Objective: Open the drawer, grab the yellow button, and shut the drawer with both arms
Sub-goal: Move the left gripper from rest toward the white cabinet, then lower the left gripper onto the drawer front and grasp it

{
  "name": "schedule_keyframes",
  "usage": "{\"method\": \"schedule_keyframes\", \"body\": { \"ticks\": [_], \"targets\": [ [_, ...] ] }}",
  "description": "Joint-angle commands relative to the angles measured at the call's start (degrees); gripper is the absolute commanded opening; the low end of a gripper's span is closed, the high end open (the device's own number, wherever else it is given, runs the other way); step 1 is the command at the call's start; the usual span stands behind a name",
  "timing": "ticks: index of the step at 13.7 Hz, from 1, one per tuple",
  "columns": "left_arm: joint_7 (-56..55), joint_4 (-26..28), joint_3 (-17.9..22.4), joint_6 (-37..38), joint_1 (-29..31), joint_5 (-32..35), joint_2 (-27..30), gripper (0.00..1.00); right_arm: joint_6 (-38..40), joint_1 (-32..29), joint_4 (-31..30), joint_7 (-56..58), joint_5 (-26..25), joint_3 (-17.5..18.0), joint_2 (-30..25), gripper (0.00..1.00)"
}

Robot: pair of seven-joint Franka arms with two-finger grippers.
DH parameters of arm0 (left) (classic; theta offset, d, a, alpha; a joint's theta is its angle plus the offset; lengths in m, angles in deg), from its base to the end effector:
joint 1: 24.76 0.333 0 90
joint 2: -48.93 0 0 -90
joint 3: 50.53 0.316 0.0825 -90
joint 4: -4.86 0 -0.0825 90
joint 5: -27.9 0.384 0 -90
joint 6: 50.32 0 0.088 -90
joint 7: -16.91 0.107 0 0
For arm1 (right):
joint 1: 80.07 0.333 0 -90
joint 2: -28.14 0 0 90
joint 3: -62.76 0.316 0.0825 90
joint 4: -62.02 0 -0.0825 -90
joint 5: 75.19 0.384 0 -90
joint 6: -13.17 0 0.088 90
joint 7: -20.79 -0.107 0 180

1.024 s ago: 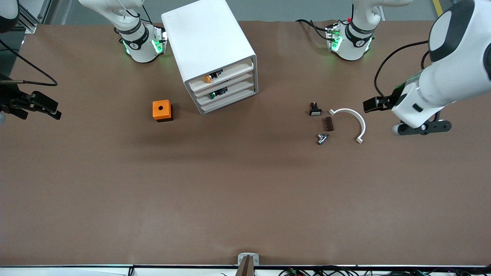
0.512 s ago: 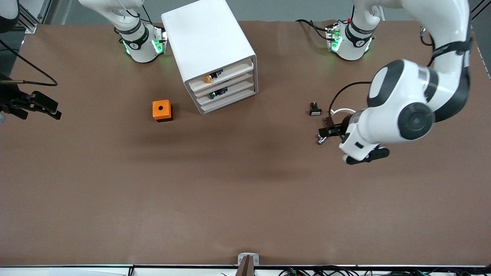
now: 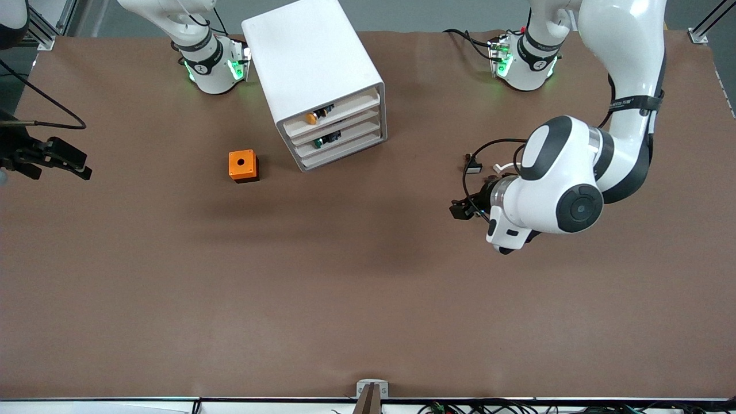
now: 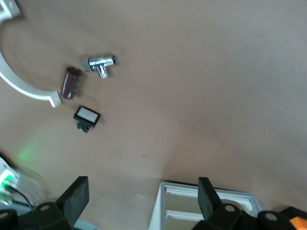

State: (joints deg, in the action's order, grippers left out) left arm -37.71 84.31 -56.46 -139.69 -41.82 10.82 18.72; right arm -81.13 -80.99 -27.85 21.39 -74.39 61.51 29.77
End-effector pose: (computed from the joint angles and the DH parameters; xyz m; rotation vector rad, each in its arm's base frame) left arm 0.6063 -0.2784 0.3898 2.8588 0.8953 -0.7499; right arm 0.5703 -0.0200 0.6164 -3.1282 0.0439 -0.0770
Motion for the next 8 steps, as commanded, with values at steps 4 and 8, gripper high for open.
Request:
{"method": "schedule_keyframes", "body": {
  "ticks": [4,8],
  "targets": [
    [-13.39,-1.57,0.22,0.68,-2.62,-3.22,-4.87,1.0,-0.45,-1.11,-1.36,0.45,-0.71,0.98,-1.2,1.0],
    [-23.42,-1.49,0.22,0.86,-3.85,-4.97,-6.18,1.0,-0.54,-1.02,-1.36,0.45,-0.54,0.98,-1.2,1.0]
  ]
}}
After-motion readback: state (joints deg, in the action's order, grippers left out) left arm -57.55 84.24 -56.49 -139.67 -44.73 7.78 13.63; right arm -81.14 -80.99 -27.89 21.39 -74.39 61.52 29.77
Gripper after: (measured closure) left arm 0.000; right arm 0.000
